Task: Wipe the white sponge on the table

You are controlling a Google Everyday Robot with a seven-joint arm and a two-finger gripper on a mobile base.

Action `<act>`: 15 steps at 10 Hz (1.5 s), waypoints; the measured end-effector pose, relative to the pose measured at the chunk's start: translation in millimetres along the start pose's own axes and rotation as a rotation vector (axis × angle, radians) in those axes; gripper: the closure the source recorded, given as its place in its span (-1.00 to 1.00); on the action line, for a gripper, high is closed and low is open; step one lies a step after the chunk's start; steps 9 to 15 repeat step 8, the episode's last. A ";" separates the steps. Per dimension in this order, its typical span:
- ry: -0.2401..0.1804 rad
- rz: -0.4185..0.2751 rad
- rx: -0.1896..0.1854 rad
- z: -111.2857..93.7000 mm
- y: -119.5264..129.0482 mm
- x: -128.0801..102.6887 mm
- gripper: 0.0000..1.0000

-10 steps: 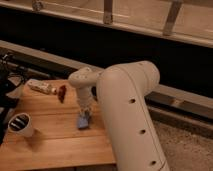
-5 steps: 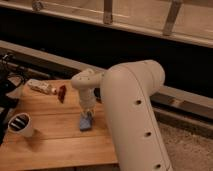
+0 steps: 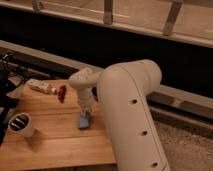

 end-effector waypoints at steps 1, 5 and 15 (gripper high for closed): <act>-0.002 0.004 0.001 -0.3 -1.3 -0.7 1.00; -0.018 0.027 0.010 -0.3 -4.1 1.3 1.00; -0.026 0.046 0.019 -1.0 -5.9 -0.7 1.00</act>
